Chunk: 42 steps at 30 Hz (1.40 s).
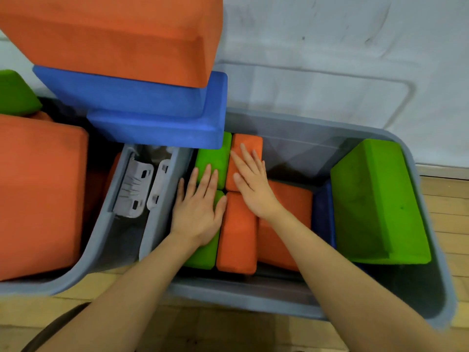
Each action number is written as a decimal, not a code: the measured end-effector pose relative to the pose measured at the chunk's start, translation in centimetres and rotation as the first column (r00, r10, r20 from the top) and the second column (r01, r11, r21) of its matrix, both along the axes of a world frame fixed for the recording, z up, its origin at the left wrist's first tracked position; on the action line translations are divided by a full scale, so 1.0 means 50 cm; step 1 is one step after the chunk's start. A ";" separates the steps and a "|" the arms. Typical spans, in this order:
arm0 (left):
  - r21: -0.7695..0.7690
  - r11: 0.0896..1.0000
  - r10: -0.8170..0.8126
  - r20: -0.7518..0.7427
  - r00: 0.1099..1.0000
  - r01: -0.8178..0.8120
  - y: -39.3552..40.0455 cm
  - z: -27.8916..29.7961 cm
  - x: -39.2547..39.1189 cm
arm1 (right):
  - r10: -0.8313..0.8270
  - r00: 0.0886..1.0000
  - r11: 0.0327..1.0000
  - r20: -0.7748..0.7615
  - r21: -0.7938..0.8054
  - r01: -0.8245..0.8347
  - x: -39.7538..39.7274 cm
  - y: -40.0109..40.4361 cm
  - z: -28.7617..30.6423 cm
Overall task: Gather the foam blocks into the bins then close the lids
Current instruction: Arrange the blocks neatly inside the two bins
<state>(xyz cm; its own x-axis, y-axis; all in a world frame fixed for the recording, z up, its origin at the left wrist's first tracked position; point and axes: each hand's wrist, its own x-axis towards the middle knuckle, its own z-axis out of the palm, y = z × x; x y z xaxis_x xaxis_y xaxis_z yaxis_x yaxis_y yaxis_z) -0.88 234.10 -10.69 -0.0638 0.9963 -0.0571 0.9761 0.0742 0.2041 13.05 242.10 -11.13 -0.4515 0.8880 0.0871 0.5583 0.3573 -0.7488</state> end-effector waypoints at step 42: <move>0.005 0.982 -0.185 -0.129 0.974 0.187 0.018 0.004 0.086 | 0.122 0.698 0.991 0.705 -0.125 -0.047 0.241 -0.084 -0.048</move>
<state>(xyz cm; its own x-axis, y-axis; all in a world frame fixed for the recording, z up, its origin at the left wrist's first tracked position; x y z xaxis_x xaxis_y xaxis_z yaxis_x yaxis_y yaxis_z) 3.40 235.00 -10.51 0.1168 0.9922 -0.0434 0.9906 -0.1132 0.0770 25.12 237.93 -13.52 -0.4192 0.8297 -0.3685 0.9079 0.3818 -0.1732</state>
